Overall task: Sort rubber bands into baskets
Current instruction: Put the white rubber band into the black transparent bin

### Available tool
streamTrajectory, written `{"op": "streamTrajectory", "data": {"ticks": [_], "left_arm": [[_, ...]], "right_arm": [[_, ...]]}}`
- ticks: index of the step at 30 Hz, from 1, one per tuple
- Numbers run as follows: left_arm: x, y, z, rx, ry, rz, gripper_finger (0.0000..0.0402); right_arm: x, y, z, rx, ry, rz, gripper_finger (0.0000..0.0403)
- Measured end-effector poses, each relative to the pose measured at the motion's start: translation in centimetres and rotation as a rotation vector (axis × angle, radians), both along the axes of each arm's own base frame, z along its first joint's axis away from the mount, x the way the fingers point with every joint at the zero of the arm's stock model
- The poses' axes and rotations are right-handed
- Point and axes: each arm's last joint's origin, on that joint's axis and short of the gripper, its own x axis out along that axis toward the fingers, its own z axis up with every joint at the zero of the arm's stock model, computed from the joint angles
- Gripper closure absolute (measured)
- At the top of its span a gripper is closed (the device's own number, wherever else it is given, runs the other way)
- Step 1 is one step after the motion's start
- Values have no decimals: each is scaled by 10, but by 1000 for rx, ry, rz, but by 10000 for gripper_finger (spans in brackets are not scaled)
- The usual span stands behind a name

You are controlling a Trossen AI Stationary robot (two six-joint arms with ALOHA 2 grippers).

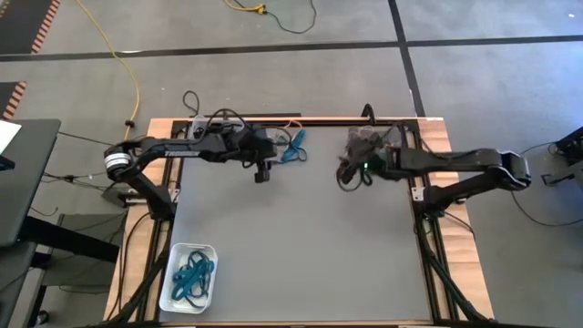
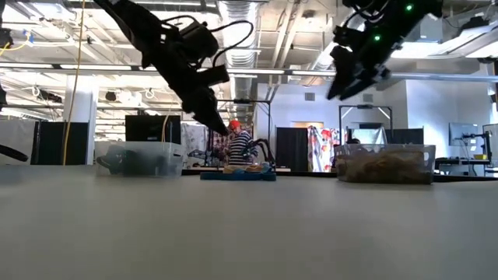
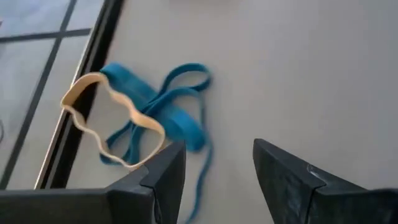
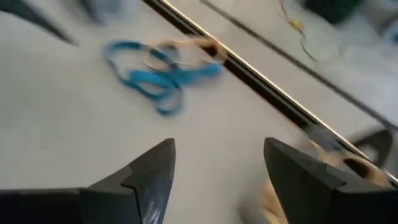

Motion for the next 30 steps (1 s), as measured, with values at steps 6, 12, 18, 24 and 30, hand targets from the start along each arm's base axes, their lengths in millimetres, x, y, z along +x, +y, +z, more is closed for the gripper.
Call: {"op": "streamTrajectory", "data": {"ticks": [6,12,18,24,30], "left_arm": [[9,9,-15,57,4,40,223],[18,15,-26,152,53,63,223],[35,31,-36,113,149,65,223],[47,50,-49,85,315,83,223],[54,69,-60,63,377,113,225]], "right_arm": [[20,20,-26,-98,-98,133,128],[32,23,-29,-148,-128,183,128],[32,22,-26,-153,-147,179,128],[32,23,-26,-154,-148,182,128],[32,23,-26,-153,-144,186,128]]}}
